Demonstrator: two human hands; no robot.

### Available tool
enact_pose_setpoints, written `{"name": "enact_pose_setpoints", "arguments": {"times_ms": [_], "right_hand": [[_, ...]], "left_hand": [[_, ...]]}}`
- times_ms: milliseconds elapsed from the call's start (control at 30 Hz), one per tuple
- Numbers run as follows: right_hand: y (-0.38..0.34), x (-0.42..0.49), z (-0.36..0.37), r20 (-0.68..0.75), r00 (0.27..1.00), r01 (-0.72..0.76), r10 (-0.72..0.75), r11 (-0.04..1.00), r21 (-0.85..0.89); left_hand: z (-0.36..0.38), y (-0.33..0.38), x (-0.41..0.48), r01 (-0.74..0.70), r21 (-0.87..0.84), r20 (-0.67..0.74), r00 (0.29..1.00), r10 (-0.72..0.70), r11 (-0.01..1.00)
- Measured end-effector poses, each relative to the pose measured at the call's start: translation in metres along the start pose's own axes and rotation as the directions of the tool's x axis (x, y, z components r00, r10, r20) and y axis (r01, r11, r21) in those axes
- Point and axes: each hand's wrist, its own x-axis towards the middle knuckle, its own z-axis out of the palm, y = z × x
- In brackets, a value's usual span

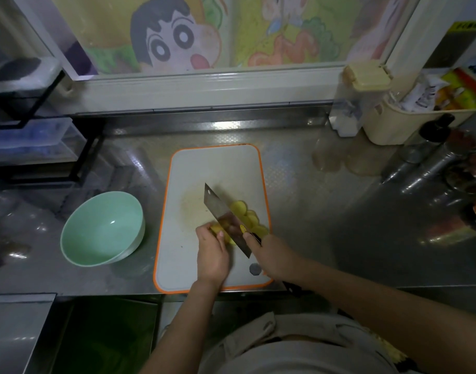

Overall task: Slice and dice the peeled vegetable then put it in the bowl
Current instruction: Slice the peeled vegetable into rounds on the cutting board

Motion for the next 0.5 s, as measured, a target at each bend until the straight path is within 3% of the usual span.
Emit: {"name": "enact_pose_setpoints", "arguments": {"times_ms": [167, 367, 500], "right_hand": [[-0.007, 0.011, 0.002, -0.016, 0.997, 0.081, -0.081, 0.997, 0.01], [-0.024, 0.041, 0.013, -0.083, 0.995, 0.058, -0.062, 0.997, -0.041], [-0.019, 0.051, 0.015, -0.07, 0.993, 0.104, -0.097, 0.988, 0.115]], "left_hand": [[0.0, -0.002, -0.003, -0.034, 0.055, 0.037, 0.999, 0.032, 0.998], [-0.002, -0.002, -0.008, -0.058, 0.074, 0.068, 0.996, 0.053, 0.996], [-0.003, -0.003, -0.005, -0.06, 0.112, 0.079, 0.996, 0.052, 0.992]]}}
